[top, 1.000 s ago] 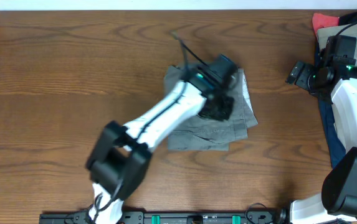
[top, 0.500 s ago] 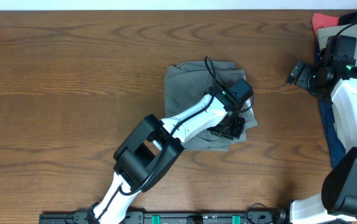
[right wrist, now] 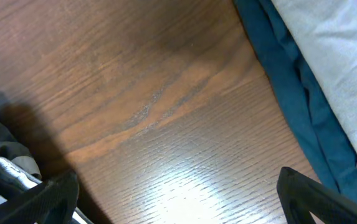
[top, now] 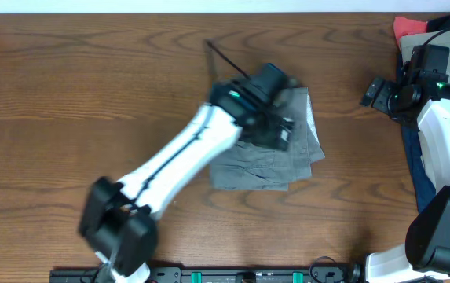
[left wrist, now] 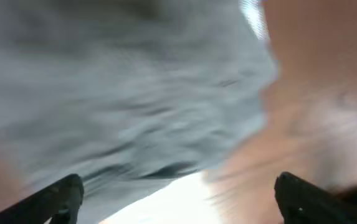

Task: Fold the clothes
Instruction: 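Grasp the folded trousers' left edge with the left gripper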

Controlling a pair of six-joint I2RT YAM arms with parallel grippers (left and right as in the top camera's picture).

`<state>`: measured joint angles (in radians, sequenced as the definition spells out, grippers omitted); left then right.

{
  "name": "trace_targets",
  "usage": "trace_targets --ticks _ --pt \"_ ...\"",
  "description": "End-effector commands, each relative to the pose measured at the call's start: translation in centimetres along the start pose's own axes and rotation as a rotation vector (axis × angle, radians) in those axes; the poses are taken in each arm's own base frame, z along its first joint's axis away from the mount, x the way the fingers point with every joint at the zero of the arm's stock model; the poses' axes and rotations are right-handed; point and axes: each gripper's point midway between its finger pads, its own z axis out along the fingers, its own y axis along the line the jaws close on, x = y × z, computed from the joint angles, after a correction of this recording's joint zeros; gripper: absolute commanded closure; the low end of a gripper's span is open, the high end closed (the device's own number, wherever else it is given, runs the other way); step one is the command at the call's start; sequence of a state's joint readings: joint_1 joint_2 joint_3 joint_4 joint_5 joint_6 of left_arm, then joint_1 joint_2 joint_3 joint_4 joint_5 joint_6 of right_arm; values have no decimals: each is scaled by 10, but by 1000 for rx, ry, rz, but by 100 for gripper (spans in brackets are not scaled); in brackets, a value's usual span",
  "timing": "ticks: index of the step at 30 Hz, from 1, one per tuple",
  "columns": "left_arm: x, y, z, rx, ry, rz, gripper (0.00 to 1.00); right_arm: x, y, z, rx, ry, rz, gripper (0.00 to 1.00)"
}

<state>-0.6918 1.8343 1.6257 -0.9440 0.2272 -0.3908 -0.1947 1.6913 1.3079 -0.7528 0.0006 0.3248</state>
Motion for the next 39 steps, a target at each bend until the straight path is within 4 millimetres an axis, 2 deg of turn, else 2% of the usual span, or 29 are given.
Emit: trace_targets --ticks 1,3,6,8,12,18,21,27,31,34,37,39 --pt "-15 70 -15 -192 -43 -104 2 -7 1 -4 3 -21 -9 1" --pt "-13 103 -18 -233 -6 -172 2 -7 1 -4 3 -21 -9 1" --pt "-7 141 -13 -265 40 -258 2 -7 1 -4 3 -21 -9 1" --pt "-4 156 -4 -247 71 -250 2 -7 1 -4 3 -21 -9 1" --pt "5 169 18 -160 116 -257 2 -7 1 -4 3 -21 -9 1" --pt "12 168 43 -60 114 -217 2 -7 1 -4 3 -21 -9 1" --pt "18 159 58 2 116 -208 2 -7 1 -4 3 -21 -9 1" --pt "35 150 91 20 159 -181 2 -7 1 -4 4 -21 -9 1" --pt "38 144 103 21 175 -172 2 -7 1 -4 3 -21 -9 1" --pt "36 141 107 23 167 -174 21 -7 1 -4 4 -21 -9 1" --pt "32 140 108 26 150 -182 59 -7 1 -4 4 -21 -9 1" --pt "28 143 108 13 133 -178 75 -7 1 -4 3 -21 -9 1"
